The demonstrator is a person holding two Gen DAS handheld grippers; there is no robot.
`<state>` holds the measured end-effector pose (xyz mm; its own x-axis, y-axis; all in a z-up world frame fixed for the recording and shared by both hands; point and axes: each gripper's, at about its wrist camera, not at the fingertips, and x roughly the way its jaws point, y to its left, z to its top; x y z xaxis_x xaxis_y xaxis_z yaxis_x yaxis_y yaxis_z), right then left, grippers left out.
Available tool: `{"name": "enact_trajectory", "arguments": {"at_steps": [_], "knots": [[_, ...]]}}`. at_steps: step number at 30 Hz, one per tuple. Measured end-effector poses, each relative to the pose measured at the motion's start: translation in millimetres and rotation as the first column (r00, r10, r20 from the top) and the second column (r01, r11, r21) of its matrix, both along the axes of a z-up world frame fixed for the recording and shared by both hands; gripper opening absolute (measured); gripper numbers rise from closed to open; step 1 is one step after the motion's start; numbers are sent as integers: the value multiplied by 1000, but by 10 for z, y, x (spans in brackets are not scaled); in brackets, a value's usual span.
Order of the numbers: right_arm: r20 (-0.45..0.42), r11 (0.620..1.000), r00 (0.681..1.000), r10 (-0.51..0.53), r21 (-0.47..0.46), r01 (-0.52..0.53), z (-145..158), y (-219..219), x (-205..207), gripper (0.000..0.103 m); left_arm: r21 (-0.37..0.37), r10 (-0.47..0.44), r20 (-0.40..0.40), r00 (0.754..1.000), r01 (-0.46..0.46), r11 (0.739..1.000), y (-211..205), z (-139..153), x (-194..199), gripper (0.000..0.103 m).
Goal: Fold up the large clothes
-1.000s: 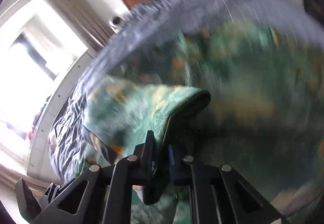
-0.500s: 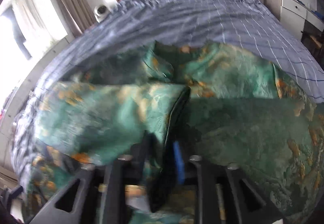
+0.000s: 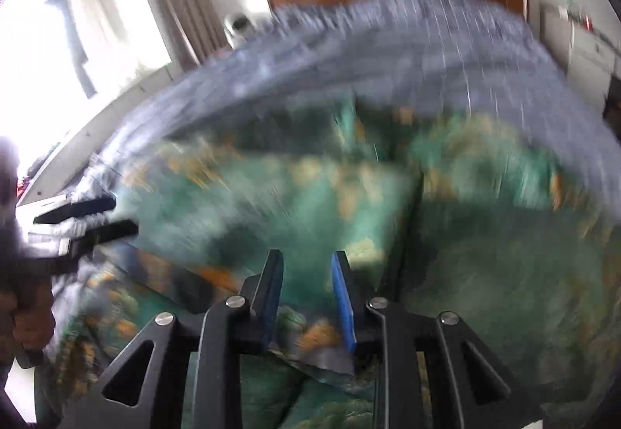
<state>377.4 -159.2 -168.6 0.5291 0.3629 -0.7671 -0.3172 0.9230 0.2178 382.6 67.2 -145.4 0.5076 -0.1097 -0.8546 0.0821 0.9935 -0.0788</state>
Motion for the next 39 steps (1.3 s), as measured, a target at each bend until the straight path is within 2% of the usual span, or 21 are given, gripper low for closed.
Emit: {"name": "enact_trajectory", "arguments": {"at_steps": [1,3,5,7,14,17,20,26,32,35,38,39], "knots": [[-28,1000,1000,-9,0,9,-93,-10,26,22,4,3,-24,1000,-3,1000,-12,-145,39,77],[-52,999,998,-28,18,29,-207,-54,62,19,31,0,-13,1000,0,1000,-54,-272,26,77],[-58,999,998,-32,13,33,-213,-56,69,17,56,-4,-3,1000,4,998,-103,-261,18,78],[-56,1000,998,-27,-1,27,-218,-44,62,17,47,-6,-8,1000,7,999,-114,-204,89,82],[-46,999,998,-31,13,32,-277,-65,58,16,52,44,26,999,-46,998,-38,-70,785,83],[-44,999,999,-32,14,32,-270,-71,37,16,36,61,27,998,-62,997,-18,-110,837,83],[-45,999,998,-32,20,33,-275,-76,40,16,25,32,34,999,-33,999,-56,-110,630,83],[-35,999,999,-37,21,38,-281,-74,20,16,68,-86,56,995,82,994,-201,-86,-258,84],[-28,999,999,-40,10,40,-273,-51,9,16,72,-141,56,988,136,988,-217,-150,-1050,84],[-19,999,999,-37,12,38,-273,-58,-2,16,154,-221,125,967,201,967,-347,-112,-1294,92],[-15,999,999,-36,-8,36,-265,-34,-14,16,215,-325,168,931,288,933,-521,-70,-1354,95],[-15,999,999,-36,-12,36,-264,-31,-13,16,227,-363,174,915,322,919,-589,-62,-1331,101]]}}
